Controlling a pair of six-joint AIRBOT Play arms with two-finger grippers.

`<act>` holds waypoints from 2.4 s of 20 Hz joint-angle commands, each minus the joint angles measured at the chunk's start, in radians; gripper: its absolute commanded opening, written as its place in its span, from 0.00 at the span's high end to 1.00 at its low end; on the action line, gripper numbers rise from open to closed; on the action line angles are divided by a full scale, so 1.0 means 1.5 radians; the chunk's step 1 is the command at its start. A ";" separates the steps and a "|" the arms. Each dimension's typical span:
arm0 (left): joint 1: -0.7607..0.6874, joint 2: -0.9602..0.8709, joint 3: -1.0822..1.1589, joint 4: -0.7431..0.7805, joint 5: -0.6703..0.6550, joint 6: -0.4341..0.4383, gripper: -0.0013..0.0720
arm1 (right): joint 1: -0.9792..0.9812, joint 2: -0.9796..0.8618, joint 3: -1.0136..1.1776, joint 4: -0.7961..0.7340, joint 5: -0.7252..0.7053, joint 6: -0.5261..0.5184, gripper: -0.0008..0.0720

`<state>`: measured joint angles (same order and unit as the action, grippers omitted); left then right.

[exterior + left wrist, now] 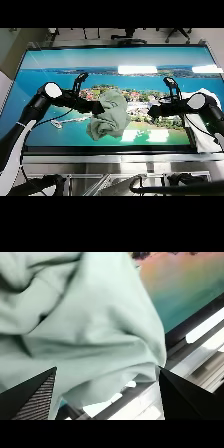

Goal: Fold the shirts.

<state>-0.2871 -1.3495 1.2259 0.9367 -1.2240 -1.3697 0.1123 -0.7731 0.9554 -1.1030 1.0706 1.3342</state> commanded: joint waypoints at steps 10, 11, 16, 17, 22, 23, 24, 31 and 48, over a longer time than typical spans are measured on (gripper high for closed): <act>0.040 0.146 -0.474 -0.171 0.274 0.058 0.02 | 0.024 -0.317 0.123 0.338 -0.157 -0.271 0.47; 0.015 0.133 -0.496 -0.202 0.320 0.076 0.02 | 0.035 -0.357 0.152 0.345 -0.157 -0.277 0.46; -0.067 0.011 -0.445 -0.223 0.406 0.111 0.37 | 0.061 -0.506 0.264 0.345 -0.157 -0.276 0.46; -0.067 -0.004 -0.421 -0.223 0.383 0.124 0.55 | 0.061 -0.526 0.280 0.345 -0.157 -0.276 0.46; -0.044 -0.013 -0.330 -0.163 0.274 0.144 0.97 | 0.059 -0.542 0.312 0.390 -0.131 -0.283 0.96; -0.029 -0.006 -0.315 -0.150 0.249 0.144 0.97 | 0.056 -0.530 0.324 0.389 -0.114 -0.293 0.96; -0.012 0.008 -0.296 -0.123 0.225 0.145 0.97 | 0.050 -0.510 0.339 0.388 -0.091 -0.299 0.96; 0.051 0.241 -0.024 0.134 0.053 0.079 0.97 | -0.005 -0.201 0.418 0.289 0.037 -0.299 0.96; 0.128 0.092 0.158 0.142 0.004 0.095 0.97 | -0.005 -0.210 0.416 0.124 0.028 -0.235 0.96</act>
<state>-0.1047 -1.0256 1.4593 1.1484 -1.2186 -1.2564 0.1059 -0.9012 1.5803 -0.9016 1.0847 0.9428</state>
